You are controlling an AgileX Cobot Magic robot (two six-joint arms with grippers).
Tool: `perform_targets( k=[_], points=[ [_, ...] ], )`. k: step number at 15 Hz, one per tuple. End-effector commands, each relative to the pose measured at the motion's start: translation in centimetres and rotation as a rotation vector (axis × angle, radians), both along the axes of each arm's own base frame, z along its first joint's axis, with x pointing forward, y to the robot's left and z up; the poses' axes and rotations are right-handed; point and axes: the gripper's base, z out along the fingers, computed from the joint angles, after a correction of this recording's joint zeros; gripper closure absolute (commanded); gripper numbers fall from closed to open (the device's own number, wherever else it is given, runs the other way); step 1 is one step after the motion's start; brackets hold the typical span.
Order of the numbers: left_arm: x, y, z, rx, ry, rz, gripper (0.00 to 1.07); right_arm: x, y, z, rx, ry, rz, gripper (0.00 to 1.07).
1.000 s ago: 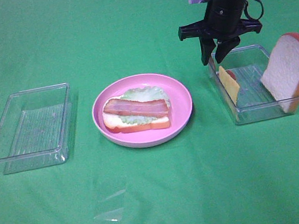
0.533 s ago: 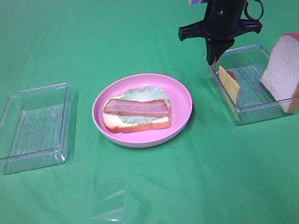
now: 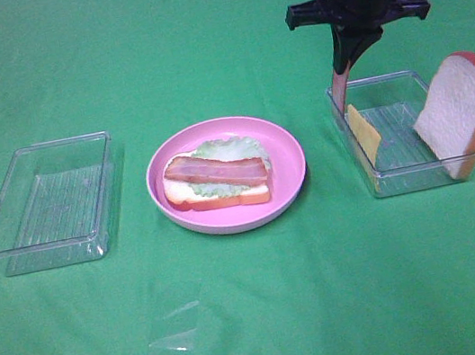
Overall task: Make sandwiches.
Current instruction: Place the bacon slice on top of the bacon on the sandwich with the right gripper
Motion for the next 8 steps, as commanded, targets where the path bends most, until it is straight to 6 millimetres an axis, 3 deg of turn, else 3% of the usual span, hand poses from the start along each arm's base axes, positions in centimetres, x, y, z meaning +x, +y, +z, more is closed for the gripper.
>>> perform_targets(
  k=[1, 6, 8],
  points=[
    [-0.2, 0.0, 0.0, -0.003, -0.019, -0.004, 0.07, -0.9, 0.0, 2.7, 0.019, -0.024, 0.02, 1.07],
    [-0.2, 0.0, 0.0, -0.004, -0.019, -0.005, 0.07, -3.0, 1.0, 7.1, 0.174, -0.061, 0.109, 1.07],
    [-0.2, 0.0, 0.0, -0.004, -0.019, -0.005, 0.07, -3.3, 2.0, 7.7, 0.278, -0.068, 0.174, 1.07]
  ],
)
